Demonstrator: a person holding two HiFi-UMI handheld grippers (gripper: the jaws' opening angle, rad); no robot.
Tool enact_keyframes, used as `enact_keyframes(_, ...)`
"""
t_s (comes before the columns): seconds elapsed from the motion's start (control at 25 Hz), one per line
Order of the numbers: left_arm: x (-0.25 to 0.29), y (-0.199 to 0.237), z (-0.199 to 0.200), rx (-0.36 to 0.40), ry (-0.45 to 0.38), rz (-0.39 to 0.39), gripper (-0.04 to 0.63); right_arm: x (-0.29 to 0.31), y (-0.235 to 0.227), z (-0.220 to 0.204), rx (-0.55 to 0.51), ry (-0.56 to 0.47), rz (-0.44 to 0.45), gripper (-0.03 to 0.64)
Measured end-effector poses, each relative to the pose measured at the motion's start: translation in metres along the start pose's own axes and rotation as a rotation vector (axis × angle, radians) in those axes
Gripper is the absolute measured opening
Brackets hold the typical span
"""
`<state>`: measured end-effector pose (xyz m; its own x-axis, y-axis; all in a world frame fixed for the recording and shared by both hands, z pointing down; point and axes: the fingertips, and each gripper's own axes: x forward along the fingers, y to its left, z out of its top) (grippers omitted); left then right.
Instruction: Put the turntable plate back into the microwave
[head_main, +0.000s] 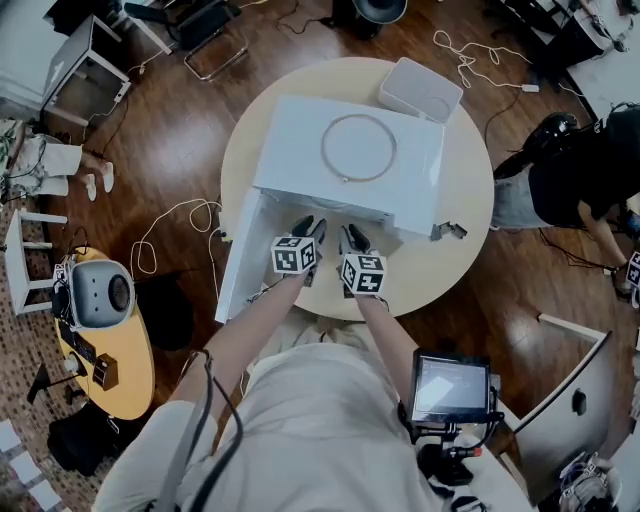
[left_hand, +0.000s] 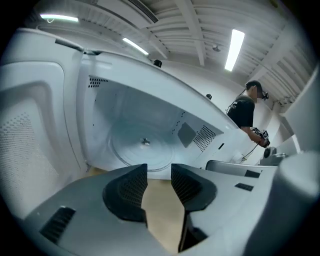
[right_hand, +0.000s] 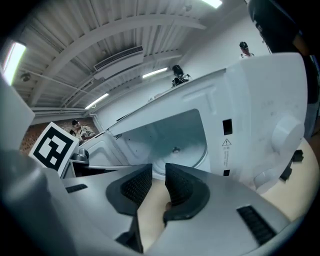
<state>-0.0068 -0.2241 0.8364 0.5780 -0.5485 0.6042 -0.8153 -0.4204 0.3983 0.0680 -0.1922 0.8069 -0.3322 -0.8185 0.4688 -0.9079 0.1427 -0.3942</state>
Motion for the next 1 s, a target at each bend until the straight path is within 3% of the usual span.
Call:
enact_keyframes(0.64, -0.042, -0.05, 0.028, -0.037, -0.125, -0.055, 0.137, -0.072, -0.011, 0.037, -0.152, -0.015, 0.029, 0.084)
enact_keyframes(1.0, -0.067, -0.078, 0.047, -0.191, -0.194, -0.158, 0.137, -0.096, -0.003, 0.083, -0.25, -0.087, 0.079, 0.084)
